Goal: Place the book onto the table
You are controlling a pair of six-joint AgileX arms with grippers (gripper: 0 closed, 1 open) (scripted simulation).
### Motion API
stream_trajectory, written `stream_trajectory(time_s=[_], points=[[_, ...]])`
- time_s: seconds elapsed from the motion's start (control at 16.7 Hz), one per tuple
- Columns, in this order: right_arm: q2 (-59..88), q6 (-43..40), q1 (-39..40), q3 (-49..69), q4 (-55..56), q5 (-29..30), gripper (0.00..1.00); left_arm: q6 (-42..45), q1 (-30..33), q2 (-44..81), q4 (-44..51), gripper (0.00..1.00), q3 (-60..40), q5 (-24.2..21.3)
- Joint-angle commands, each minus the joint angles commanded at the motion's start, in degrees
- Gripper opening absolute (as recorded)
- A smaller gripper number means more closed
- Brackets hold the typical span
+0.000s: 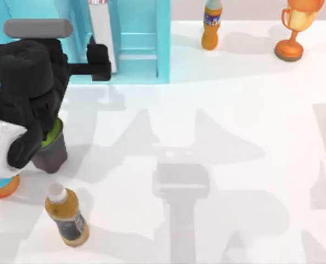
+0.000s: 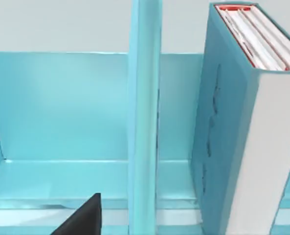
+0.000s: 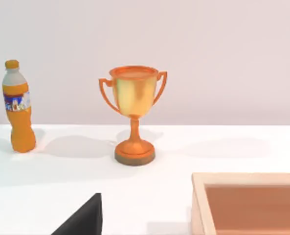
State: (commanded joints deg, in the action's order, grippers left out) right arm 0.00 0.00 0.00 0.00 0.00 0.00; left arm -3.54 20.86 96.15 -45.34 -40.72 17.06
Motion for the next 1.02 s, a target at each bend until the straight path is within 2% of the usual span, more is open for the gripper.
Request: stream_trajectory(time_s=[0.18,0.36,0.78,1.02], points=[[0.0,0.0,0.0,0.0,0.0,0.0,1.0,-0.11,2.52,12.01,-5.84,1.0,-4.95,2.42],[0.0,0.0,0.0,0.0,0.0,0.0,1.0,-0.04,4.26,18.55,-9.47,1.0,-7.25,3.89],[0.0,0.0,0.0,0.0,0.0,0.0,1.0,0.0,4.39,19.76,-10.04,1.0,-7.37,4.06],[0.0,0.0,0.0,0.0,0.0,0.0,1.0,0.31,3.31,22.24,-7.53,1.0,-12.87,2.87]])
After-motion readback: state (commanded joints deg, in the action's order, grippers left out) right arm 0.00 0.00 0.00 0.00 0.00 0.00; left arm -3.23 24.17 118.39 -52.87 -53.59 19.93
